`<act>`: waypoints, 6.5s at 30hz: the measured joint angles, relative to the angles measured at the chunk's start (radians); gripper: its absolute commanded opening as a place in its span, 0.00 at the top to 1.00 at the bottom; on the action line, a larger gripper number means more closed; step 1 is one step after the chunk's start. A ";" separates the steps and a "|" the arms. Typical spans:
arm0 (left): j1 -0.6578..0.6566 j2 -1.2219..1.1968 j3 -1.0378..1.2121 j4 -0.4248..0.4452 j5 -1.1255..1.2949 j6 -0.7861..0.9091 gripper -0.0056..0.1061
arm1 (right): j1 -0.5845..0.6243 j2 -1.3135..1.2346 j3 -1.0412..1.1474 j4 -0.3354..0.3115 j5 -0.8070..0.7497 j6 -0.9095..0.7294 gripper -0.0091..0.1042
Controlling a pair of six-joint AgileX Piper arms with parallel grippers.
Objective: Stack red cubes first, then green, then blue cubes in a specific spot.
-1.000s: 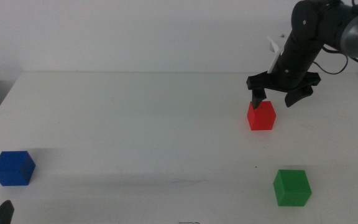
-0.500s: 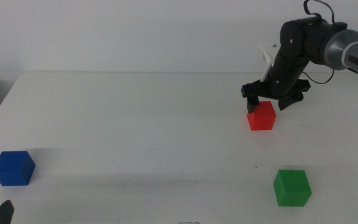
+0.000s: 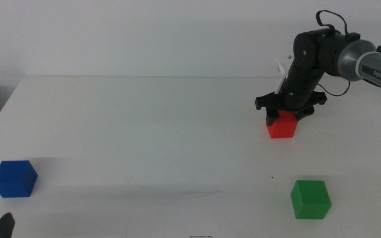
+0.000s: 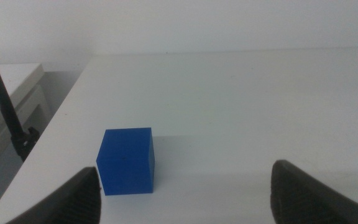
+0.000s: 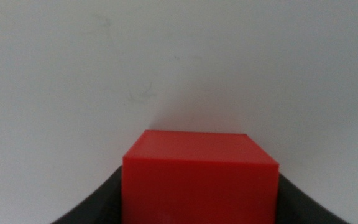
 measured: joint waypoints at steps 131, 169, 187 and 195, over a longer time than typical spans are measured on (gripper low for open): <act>0.000 0.000 0.000 0.000 0.006 0.000 0.11 | 0.177 -0.970 0.695 -0.036 0.179 0.346 0.10; 0.000 0.000 0.000 0.000 0.007 0.000 0.11 | 0.158 -0.623 0.825 0.000 -0.059 0.233 0.22; 0.000 0.000 0.000 0.000 0.007 0.000 0.11 | 0.138 -0.524 0.825 -0.020 -0.129 0.253 0.31; 0.000 0.000 0.000 0.000 0.007 0.000 0.11 | 0.138 -0.493 0.825 -0.020 -0.139 0.254 0.64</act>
